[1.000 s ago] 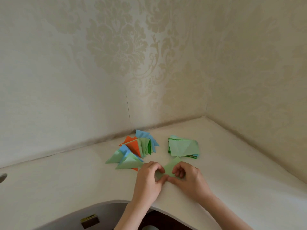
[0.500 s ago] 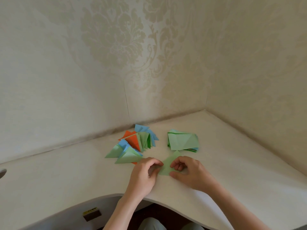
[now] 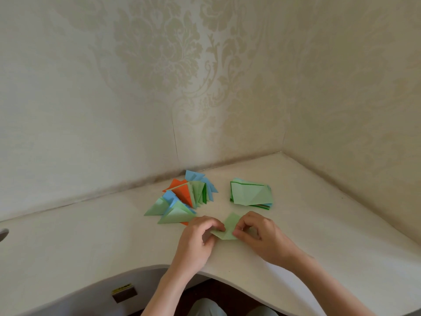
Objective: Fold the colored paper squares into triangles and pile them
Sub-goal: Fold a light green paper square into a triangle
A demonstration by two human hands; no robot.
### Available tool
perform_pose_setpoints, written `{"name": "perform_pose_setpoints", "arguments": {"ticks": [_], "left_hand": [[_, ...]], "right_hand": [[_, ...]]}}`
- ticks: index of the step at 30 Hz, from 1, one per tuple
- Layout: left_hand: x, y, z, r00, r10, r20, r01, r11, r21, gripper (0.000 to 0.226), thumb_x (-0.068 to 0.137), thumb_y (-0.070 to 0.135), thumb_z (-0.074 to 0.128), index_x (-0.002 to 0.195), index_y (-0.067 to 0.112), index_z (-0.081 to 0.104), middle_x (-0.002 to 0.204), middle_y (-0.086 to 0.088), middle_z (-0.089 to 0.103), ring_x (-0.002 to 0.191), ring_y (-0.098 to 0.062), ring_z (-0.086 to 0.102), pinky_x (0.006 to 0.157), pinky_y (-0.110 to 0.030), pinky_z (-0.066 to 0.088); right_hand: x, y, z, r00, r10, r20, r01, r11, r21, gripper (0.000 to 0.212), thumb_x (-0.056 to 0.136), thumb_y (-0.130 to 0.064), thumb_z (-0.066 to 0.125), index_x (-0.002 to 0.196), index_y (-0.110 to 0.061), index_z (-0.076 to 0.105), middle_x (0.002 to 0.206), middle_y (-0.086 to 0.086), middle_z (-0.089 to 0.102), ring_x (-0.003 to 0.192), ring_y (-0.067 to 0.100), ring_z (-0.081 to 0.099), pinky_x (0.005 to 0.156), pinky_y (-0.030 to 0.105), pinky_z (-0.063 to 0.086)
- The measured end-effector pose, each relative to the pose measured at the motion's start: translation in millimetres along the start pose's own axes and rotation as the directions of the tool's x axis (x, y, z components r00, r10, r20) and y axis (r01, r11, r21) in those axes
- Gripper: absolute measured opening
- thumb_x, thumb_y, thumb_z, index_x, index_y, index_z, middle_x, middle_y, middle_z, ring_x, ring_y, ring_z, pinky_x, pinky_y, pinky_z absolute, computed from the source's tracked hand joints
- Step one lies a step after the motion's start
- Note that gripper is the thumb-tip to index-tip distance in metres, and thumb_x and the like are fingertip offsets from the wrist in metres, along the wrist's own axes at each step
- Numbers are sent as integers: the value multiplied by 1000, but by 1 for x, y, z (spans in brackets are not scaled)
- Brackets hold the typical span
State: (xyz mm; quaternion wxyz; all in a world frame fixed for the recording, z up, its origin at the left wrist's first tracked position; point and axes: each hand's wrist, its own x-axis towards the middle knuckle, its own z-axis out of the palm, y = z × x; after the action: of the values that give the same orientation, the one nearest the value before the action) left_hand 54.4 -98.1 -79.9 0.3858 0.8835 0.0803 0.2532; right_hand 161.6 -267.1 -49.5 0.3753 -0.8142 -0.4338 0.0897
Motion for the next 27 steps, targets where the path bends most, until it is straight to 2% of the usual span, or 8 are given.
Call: {"name": "perform_pose_setpoints", "arguments": {"ticks": [4, 6, 7, 9, 12, 15, 19, 27], "left_hand": [[1, -3, 4, 1000, 20, 20, -20, 999, 48, 29, 77, 0, 68, 83, 28, 70, 87, 19, 65, 94, -2, 56, 83, -17, 43], [1, -5, 4, 999, 33, 40, -35, 997, 70, 17, 80, 11, 71, 84, 27, 70, 88, 18, 64, 94, -1, 55, 83, -14, 40], [2, -6, 4, 998, 40, 46, -44, 996, 79, 11, 82, 17, 72, 85, 27, 70, 88, 18, 64, 94, -1, 54, 82, -13, 39], [2, -6, 5, 998, 45, 39, -48, 994, 94, 5, 84, 22, 71, 87, 26, 70, 86, 20, 62, 93, -1, 53, 80, -9, 36], [1, -2, 7, 1000, 4, -2, -4, 996, 92, 10, 85, 21, 70, 93, 26, 69, 83, 22, 59, 90, 1, 52, 76, -7, 37], [2, 4, 10, 998, -52, -40, 54, 996, 71, 16, 84, 22, 71, 98, 27, 65, 82, 20, 57, 87, -1, 55, 74, -9, 39], [4, 8, 18, 985, -142, -103, 147, 988, 50, 23, 80, 32, 75, 97, 33, 60, 85, 17, 58, 88, -2, 55, 75, -9, 39], [5, 9, 26, 978, -155, -141, 169, 981, 99, 27, 76, 34, 78, 96, 34, 60, 87, 22, 58, 91, -2, 52, 76, -13, 41]], "right_hand": [[-6, 12, 4, 997, -43, -62, 42, 999, -12, 15, 82, -27, 74, 88, -29, 60, 88, -12, 60, 84, 4, 57, 71, 10, 41], [-9, 16, 5, 995, -78, -59, 77, 997, -13, 9, 83, -28, 72, 88, -28, 64, 91, -13, 59, 85, 3, 57, 73, 9, 40], [-11, 17, 5, 994, -94, -49, 93, 995, -24, 7, 84, -31, 71, 88, -27, 66, 94, -13, 58, 87, 2, 57, 76, 9, 40], [-13, 20, 7, 994, -103, -45, 100, 994, -50, 16, 82, -43, 70, 87, -28, 69, 98, -16, 55, 91, 0, 56, 81, 10, 40], [-15, 21, 16, 988, -84, -128, 73, 993, -87, 31, 76, -58, 64, 82, -28, 69, 96, -20, 53, 87, -2, 56, 82, 19, 45], [-10, 20, 28, 965, -73, -252, 41, 990, -132, 26, 80, -49, 64, 76, -24, 66, 87, -18, 53, 75, 2, 56, 73, 26, 48], [-2, 18, 32, 947, -73, -312, 15, 983, -183, 17, 81, -32, 72, 73, -21, 61, 78, -11, 52, 63, 7, 53, 62, 25, 47], [-2, 21, 35, 937, -29, -348, -7, 995, -103, 20, 74, -28, 80, 77, -21, 62, 78, -11, 53, 65, 3, 52, 62, 8, 39]]}}
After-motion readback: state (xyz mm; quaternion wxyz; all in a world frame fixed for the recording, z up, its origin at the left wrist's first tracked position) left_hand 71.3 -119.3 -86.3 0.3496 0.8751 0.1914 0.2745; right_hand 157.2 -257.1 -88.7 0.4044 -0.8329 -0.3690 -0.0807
